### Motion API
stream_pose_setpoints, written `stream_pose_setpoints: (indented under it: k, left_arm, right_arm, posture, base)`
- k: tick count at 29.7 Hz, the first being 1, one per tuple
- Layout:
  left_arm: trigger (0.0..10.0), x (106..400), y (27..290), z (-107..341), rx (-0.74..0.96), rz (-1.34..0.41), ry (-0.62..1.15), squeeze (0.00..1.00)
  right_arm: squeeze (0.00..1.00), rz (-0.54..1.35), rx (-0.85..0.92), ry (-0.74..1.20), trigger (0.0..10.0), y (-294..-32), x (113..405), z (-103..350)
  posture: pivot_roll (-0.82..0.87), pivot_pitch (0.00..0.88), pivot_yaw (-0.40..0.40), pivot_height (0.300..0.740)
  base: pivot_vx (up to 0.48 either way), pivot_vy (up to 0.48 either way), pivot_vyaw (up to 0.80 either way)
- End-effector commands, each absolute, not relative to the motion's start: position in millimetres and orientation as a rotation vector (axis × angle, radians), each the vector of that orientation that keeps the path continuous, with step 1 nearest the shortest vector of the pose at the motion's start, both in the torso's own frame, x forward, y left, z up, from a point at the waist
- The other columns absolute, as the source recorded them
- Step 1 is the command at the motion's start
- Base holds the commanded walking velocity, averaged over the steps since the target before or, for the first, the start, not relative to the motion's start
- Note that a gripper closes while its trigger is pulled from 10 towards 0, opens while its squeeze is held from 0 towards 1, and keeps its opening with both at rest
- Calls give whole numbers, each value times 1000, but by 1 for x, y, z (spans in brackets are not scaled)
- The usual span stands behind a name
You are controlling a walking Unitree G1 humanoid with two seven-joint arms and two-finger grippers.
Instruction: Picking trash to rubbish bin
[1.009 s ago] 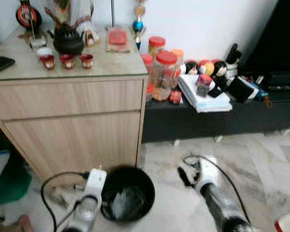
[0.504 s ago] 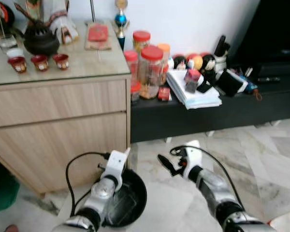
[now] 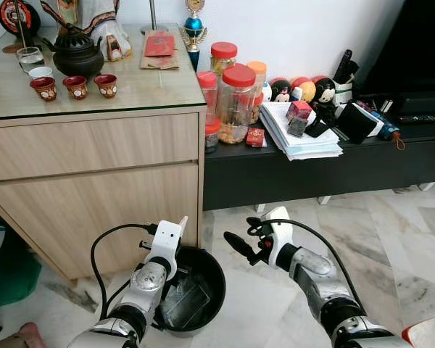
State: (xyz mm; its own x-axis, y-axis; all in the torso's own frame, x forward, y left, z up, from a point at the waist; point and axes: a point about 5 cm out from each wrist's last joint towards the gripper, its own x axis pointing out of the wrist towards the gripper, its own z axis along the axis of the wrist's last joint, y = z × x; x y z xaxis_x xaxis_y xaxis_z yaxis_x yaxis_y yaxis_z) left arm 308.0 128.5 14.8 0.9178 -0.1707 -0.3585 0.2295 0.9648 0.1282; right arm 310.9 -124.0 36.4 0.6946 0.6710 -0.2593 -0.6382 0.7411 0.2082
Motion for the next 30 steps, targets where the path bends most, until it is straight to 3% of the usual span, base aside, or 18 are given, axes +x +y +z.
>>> stream_pose_setpoints:
  k: [1,17,18,24,30]
  left_arm:
    - [10000,308,129,15,187,-209,351,1000]
    - [10000,308,135,15,194,-180,350,1000]
    - [10000,309,136,15,209,-171,348,0]
    - [10000,309,141,18,207,-94,307,0]
    - [10000,307,151,33,237,56,141,0]
  right_arm:
    - [0,726,91,324,10000,-127,312,39]
    - [0,707,99,334,10000,-130,310,36]
    - [0,700,99,330,10000,-130,310,36]
    - [0,648,98,296,10000,-133,314,40]
    - [0,536,93,165,10000,-134,324,57]
  posture:
    - [-10,85,-92,740]
    - [-8,82,-95,740]
    - [-8,82,-95,740]
    - [-8,82,-93,740]
    - [-6,77,-92,740]
  base:
    - [0,0,0]
    - [0,0,0]
    - [0,0,0]
    - [0,0,0]
    - [0,0,0]
